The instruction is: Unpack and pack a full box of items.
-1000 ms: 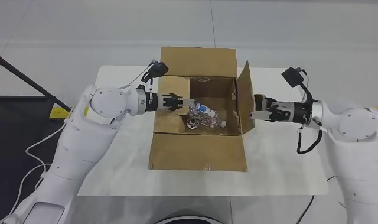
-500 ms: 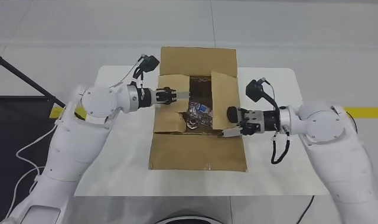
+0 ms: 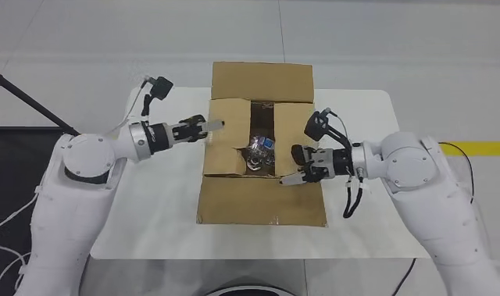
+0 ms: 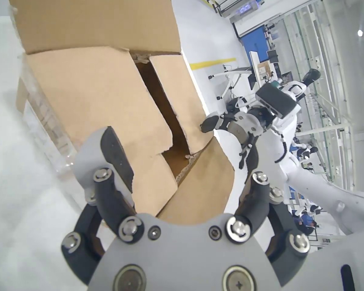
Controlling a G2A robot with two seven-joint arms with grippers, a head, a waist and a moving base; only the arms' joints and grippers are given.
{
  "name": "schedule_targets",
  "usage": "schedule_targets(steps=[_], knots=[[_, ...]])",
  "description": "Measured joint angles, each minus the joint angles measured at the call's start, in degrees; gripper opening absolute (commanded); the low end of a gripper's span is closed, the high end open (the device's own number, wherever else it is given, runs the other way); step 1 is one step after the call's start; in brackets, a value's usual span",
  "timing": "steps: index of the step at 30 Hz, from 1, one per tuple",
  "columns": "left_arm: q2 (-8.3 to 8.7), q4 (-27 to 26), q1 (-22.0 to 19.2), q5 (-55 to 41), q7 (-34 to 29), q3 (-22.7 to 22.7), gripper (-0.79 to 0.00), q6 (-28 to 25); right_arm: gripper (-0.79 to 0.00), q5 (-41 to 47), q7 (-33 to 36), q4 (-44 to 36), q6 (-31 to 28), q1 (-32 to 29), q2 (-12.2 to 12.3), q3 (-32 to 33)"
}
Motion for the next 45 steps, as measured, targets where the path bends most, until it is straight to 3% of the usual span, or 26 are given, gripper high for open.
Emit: schedule_targets(steps=[8, 17, 21, 29, 41, 45], knots=[[1.33, -6.2, 12.1, -5.1, -5.2, -6.8, 0.0, -4.9, 0.0, -0.4, -1.9, -1.1, 0.6, -0.5, 0.4, 1.8], [1.83, -10.8, 27.0, -9.5, -2.8, -12.5, 0.0, -9.6, 0.0, -0.6, -2.2, -1.0, 0.9, -0.7, 0.4, 1.9], [1.93, -11.9, 30.9, -10.5, -3.3, -12.5, 0.0, -12.4, 0.0, -0.1, -9.1, 0.6, 1.9, -1.2, 0.2, 3.0], [2.06, -10.2, 29.9, -11.8, -3.9, -8.8, 0.0, -14.6, 0.0, 6.5, -24.3, 9.4, 9.9, 2.8, -1.6, 1.7], [2.46, -10.0, 26.7, -12.9, -3.5, -6.8, 0.0, -14.9, 0.0, 6.5, -24.5, 9.8, 10.0, 3.0, -1.7, 1.6], [2.68, -9.9, 26.1, -13.0, -3.7, -7.0, 0.0, -14.8, 0.0, 8.4, -28.1, 10.2, 10.1, 2.4, -1.9, 2.4]])
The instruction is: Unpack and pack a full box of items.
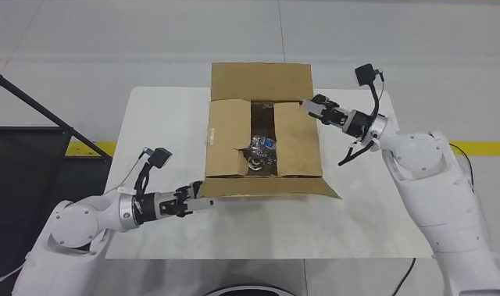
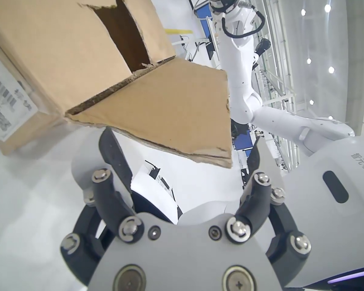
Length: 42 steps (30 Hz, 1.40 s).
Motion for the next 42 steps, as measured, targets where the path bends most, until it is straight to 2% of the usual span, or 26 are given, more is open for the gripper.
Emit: schedule_targets(steps=[7, 17, 22, 25, 33, 42], knots=[[0.22, -0.5, -0.3, -1.1, 1.8, -0.5, 0.0, -1.0, 0.0, 2.0, -5.2, 6.5, 0.2, 4.8, -1.7, -2.7], [0.16, -1.5, -1.9, 1.2, 6.8, 2.1, 0.0, -1.6, 0.0, -5.3, -20.8, 22.8, 3.9, 15.1, -6.9, -13.5], [0.25, -1.4, -2.0, 2.0, 8.5, 2.0, 0.0, -0.7, 0.0, -3.7, -23.4, 31.9, 3.2, 19.4, -9.5, -16.3], [0.33, -1.4, -1.9, 2.1, 9.3, 1.8, 0.0, -0.5, 0.0, -2.8, -21.8, 37.0, 2.2, 22.0, -10.9, -17.7], [0.38, 0.3, -3.3, 0.7, 11.6, 2.1, 0.0, 1.2, 0.0, 4.5, -11.1, 49.9, -1.6, 27.4, -15.0, -20.2], [0.3, 3.2, -7.6, 0.5, 13.2, 4.3, 0.0, 5.1, 0.0, 16.0, 0.9, 59.7, -9.0, 30.5, -17.9, -18.2]])
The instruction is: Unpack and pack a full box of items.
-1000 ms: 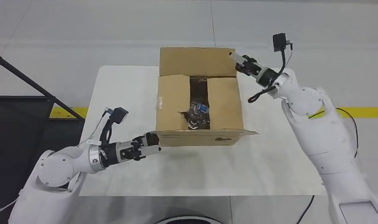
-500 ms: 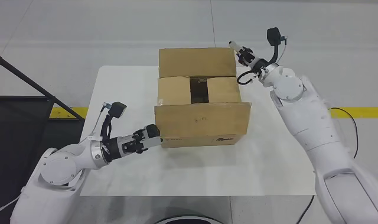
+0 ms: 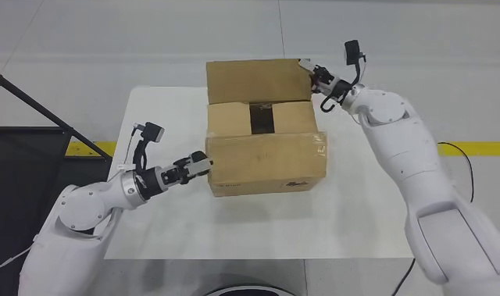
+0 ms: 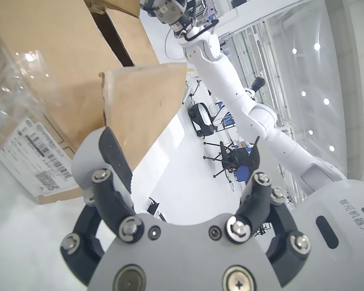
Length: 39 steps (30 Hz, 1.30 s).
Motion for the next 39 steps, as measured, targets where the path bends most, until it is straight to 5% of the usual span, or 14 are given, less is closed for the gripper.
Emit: schedule_targets(steps=[19, 39], knots=[[0.02, 6.0, -8.3, 2.2, -2.2, 4.8, 0.0, 4.5, 0.0, 11.8, 24.6, 4.2, -6.9, 2.3, 2.3, 8.2], [0.17, 12.1, -14.9, 1.6, -7.6, 8.5, 0.0, 4.8, 0.0, 4.8, 36.0, -11.1, 1.0, -6.3, 8.1, 11.9]])
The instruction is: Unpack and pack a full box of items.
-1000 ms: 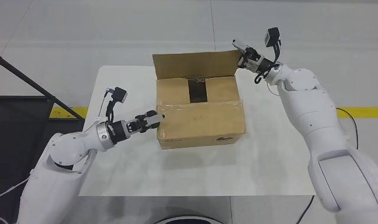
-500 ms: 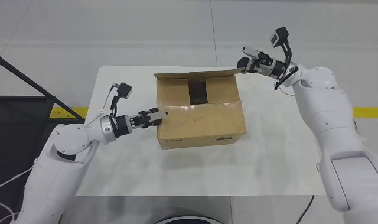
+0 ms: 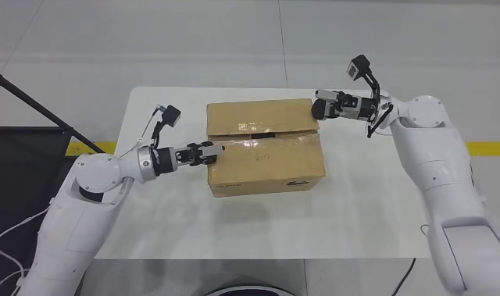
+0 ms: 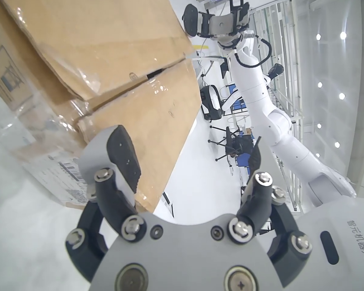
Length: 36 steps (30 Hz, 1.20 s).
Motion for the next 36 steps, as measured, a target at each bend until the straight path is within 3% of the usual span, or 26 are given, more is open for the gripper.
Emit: schedule_targets(steps=[8, 20, 36], knots=[[0.12, 0.7, -1.1, 0.4, -0.7, 0.9, 0.0, 0.2, 0.0, -0.6, 0.8, -11.8, 3.9, -7.8, 2.9, 4.1], [0.38, 0.3, -1.3, 2.0, 0.3, 1.5, 0.0, 1.2, 0.0, -4.9, -4.4, -29.4, 11.5, -18.4, 5.6, 8.4], [1.13, -3.9, 6.6, 0.5, 10.4, -5.8, 0.0, 2.3, 0.0, -2.8, -12.4, -28.4, 14.7, -18.9, 4.9, 6.5]])
